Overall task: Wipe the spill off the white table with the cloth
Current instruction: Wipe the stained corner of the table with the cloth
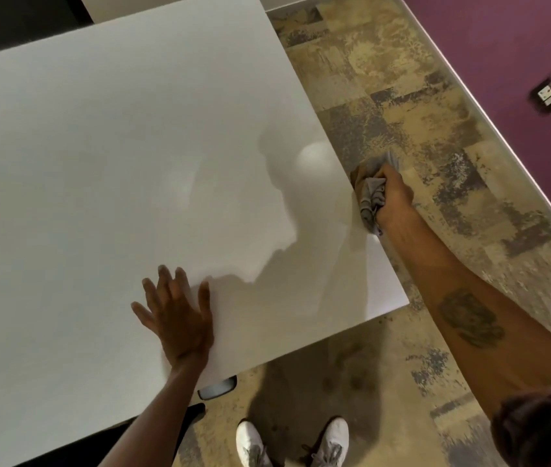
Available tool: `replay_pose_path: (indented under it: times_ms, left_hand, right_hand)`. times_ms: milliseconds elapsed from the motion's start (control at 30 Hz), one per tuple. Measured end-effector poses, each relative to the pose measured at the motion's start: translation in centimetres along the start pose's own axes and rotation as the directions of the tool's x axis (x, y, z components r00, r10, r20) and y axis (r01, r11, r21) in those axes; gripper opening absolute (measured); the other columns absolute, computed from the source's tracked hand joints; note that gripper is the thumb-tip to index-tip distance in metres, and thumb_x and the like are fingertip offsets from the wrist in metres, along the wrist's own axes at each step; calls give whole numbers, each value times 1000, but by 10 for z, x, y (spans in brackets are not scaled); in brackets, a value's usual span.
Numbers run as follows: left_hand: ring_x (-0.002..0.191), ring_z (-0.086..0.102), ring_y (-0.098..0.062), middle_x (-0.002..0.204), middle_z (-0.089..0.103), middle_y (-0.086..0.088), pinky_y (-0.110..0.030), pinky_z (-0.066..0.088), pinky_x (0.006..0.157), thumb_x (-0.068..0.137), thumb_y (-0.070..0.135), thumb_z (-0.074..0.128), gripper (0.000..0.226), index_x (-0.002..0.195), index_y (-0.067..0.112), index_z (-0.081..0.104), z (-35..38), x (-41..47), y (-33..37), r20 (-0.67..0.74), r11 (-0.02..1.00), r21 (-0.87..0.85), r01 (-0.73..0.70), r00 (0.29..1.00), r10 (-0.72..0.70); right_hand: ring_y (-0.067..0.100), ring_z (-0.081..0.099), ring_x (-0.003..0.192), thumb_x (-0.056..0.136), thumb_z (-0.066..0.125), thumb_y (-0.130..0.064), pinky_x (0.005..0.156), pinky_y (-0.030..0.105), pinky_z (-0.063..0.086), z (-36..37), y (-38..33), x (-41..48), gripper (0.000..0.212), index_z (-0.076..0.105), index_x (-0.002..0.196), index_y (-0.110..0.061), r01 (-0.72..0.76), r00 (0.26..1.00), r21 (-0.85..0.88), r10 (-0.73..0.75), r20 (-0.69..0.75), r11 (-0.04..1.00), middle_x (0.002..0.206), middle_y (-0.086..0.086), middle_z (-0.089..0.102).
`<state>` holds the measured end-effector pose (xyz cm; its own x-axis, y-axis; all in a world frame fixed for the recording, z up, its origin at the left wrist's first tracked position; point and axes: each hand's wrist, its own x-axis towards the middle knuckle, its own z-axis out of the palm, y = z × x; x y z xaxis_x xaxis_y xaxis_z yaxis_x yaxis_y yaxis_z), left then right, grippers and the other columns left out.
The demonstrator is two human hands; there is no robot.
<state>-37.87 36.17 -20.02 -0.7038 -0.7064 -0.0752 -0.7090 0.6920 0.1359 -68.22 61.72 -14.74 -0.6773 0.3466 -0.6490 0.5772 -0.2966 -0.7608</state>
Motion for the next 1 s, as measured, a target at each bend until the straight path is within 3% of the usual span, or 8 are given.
replay_pose_path:
  times_ms: [133,233,300,400,533,667,767,1000]
  left_hand:
    - [155,22,-38,162,36,-12,-68,12,121,99,66,16,80,147,9,48,3,-1,-3,-26,995,-95,-23,999,21]
    - [155,22,-38,162,37,-12,-68,10,122,98,64,22,77,145,9,49,4,1,-5,-33,993,-117,-21,999,18]
    - [155,22,-39,162,36,-11,-68,11,122,99,64,22,76,145,9,49,6,2,-5,-35,995,-96,-27,999,24]
    - [154,24,-39,162,37,-12,-68,13,122,100,64,21,76,144,9,51,7,3,-5,-52,996,-80,-34,998,30]
    - [154,25,-39,163,37,-12,-68,13,122,100,66,18,78,144,10,51,7,4,-5,-74,996,-83,-37,997,31]
    - [154,25,-38,162,38,-12,-68,13,122,100,67,18,80,144,10,50,9,4,-7,-93,995,-89,-43,995,35]
    - [155,22,-38,163,35,-11,-67,11,123,99,65,24,76,146,11,49,9,3,-7,-80,995,-89,-36,996,29]
    - [154,24,-39,163,36,-13,-68,14,121,99,58,33,70,147,10,50,6,0,-4,-77,996,-81,-31,997,24]
  right_hand:
    - [12,47,36,80,69,-20,44,22,40,46,-12,9,31,51,55,-16,121,992,-25,-120,40,992,45,-3,51]
    - [14,60,61,79,67,-16,60,28,50,86,-13,10,5,66,75,-13,351,934,-63,-344,100,934,71,2,64]
    - [13,63,69,79,67,-19,62,27,53,105,-4,8,12,69,91,-18,512,852,-151,-479,210,845,81,2,69]
    - [9,55,59,77,66,-28,54,22,43,117,10,6,15,70,89,-21,692,722,-396,-567,397,604,69,-5,62]
    - [13,52,60,77,66,-31,49,18,37,117,9,11,14,68,85,-20,753,658,-494,-532,533,435,66,-2,59]
    - [17,63,74,75,69,-33,64,28,47,109,3,12,26,73,99,-23,766,643,-529,-428,636,364,78,0,68]
    - [16,68,92,78,73,-27,80,32,55,97,8,6,41,72,119,-22,785,613,-502,-332,717,364,97,-1,74]
    - [16,68,107,76,74,-27,94,27,52,58,38,-31,49,69,124,-24,816,564,-496,-222,796,297,116,2,75]
